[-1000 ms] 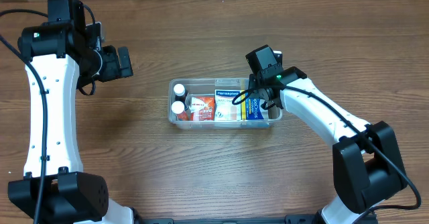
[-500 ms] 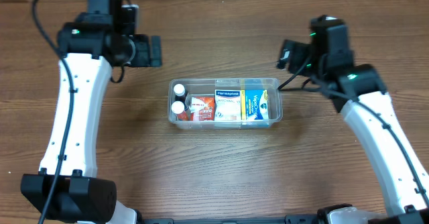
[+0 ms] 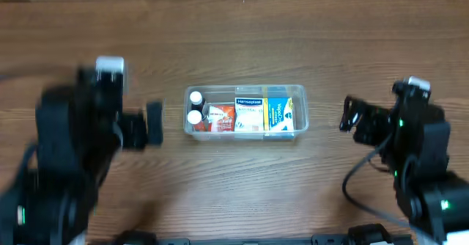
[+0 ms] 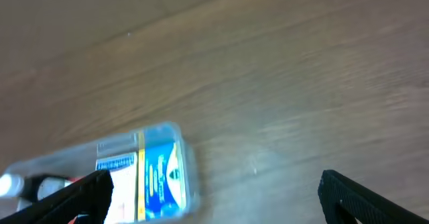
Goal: Pack container
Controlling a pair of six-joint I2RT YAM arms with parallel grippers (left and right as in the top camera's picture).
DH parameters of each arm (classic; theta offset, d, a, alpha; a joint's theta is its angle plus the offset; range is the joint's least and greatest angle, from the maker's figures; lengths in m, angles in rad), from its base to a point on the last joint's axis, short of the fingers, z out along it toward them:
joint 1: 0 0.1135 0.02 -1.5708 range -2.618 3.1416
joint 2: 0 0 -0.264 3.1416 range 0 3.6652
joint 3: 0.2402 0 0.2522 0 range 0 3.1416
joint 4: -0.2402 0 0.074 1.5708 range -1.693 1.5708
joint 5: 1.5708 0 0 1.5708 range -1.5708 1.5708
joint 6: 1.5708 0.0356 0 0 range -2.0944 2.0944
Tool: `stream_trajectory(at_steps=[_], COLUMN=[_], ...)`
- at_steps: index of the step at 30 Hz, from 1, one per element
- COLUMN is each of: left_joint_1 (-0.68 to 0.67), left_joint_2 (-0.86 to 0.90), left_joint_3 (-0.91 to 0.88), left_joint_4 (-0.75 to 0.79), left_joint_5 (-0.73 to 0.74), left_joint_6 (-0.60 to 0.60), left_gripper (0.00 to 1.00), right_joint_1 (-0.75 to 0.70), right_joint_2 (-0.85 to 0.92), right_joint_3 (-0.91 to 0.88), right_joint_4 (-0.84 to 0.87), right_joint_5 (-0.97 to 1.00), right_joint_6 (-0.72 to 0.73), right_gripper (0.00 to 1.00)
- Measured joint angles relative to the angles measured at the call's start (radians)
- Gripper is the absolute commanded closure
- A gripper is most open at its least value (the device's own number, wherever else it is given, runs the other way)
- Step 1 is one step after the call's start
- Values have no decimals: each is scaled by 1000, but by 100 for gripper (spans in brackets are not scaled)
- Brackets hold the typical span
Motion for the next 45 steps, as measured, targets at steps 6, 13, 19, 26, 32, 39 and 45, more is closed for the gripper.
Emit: stream_trajectory(at_steps=[6,13,19,26,32,39,45], left_joint_1=[0,0,0,0,0,0,0], left_joint_2=[-475,-494,-494,-494,-495,-494,-494], left_joint_3=[-434,-497,-498,-498,-500,-501,-501], left_joint_4=[75,13,-33,-36,-38,-38,-38], left_joint_5=[-101,-122,-125,-126,-129,-129,-129], left_joint_6=[-100,-152,-159,-159,-159,-159,-159], left_gripper=[0,0,0,0,0,0,0], right_joint_1=[0,0,0,0,0,0,0], right_joint_2=[-70,-70,-70,-146,-614,-803,-803], right_joint_3=[-61,-63,-63,-115,-562,-823,-1007], right_joint_4=[-70,-72,-71,-26,257,675,821], right_joint_5=[0,0,0,3,-64,-115,-116], right_joint_6=[-4,-5,-7,-16,-78,-185,-236], right_gripper=[0,0,0,0,0,0,0])
